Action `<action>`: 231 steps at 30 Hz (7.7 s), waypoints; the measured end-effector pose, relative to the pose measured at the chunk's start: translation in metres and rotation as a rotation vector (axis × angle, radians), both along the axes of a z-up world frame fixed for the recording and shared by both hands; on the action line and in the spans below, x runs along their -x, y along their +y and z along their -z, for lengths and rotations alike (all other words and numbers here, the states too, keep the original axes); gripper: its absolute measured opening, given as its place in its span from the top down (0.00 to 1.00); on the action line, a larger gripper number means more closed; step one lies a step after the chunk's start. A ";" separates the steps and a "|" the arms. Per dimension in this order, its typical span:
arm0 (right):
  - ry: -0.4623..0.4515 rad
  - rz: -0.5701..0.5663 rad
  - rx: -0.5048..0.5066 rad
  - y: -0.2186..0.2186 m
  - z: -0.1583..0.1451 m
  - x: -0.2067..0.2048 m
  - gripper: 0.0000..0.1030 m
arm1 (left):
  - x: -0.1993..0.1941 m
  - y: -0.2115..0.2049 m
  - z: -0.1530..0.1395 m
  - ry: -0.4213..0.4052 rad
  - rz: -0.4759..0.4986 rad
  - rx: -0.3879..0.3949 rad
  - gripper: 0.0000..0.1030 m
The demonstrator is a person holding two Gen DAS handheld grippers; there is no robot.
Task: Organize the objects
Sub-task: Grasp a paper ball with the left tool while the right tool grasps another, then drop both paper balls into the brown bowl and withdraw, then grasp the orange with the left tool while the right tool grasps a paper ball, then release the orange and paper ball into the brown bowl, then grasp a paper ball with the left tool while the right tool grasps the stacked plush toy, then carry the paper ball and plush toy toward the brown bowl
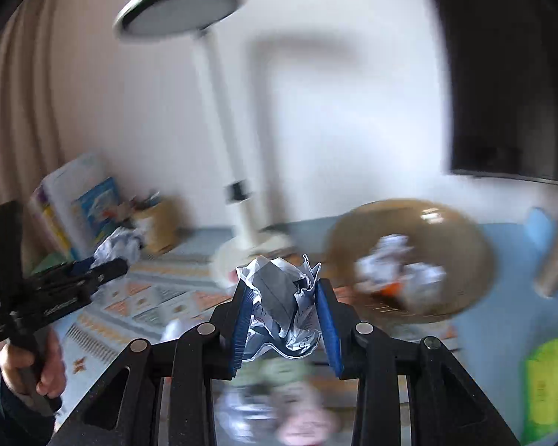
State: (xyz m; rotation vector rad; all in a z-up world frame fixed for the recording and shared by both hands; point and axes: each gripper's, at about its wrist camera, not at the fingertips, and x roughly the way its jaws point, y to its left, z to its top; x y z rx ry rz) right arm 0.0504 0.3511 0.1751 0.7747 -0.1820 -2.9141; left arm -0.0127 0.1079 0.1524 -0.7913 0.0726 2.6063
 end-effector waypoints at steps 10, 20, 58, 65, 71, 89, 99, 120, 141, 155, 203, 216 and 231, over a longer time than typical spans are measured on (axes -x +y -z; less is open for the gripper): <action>0.025 0.332 0.085 0.135 -0.018 0.016 0.67 | 0.067 0.144 -0.008 -0.191 0.200 -0.155 0.59; -0.125 0.428 0.038 0.169 0.012 0.104 0.33 | 0.108 0.239 0.034 -0.225 0.192 -0.004 0.16; -0.202 0.167 -0.009 0.037 0.126 -0.003 0.13 | -0.040 -0.081 0.124 -0.252 -0.312 -0.127 0.01; -0.166 0.105 -0.061 0.021 0.124 -0.011 0.13 | -0.042 -0.076 0.125 -0.257 -0.272 -0.102 0.01; -0.235 -0.215 0.095 -0.004 0.123 -0.018 0.13 | -0.039 -0.052 0.124 -0.258 -0.182 -0.007 0.01; -0.250 -0.284 -0.131 -0.074 0.137 -0.004 0.53 | -0.024 0.003 0.132 -0.237 -0.027 0.158 0.64; -0.213 -0.301 -0.082 -0.067 0.132 -0.012 0.56 | -0.033 -0.009 0.125 -0.185 -0.081 0.118 0.64; -0.060 0.071 0.074 0.099 0.050 -0.024 0.55 | -0.038 0.063 0.046 -0.074 0.090 0.076 0.64; 0.007 0.255 0.133 0.156 -0.004 0.134 0.26 | 0.097 0.226 0.034 -0.147 0.077 -0.002 0.12; -0.052 0.151 0.135 0.135 0.010 0.041 0.25 | 0.009 0.075 -0.017 -0.045 -0.090 -0.177 0.01; -0.404 -0.227 -0.063 -0.021 0.149 0.027 0.28 | -0.002 0.043 0.115 -0.219 0.025 0.103 0.56; -0.377 -0.148 -0.101 -0.007 0.136 -0.003 0.52 | -0.058 0.001 0.098 -0.205 0.018 -0.045 0.59; -0.486 -0.036 -0.144 0.001 0.146 -0.026 0.49 | -0.093 0.005 0.114 -0.234 -0.007 -0.050 0.59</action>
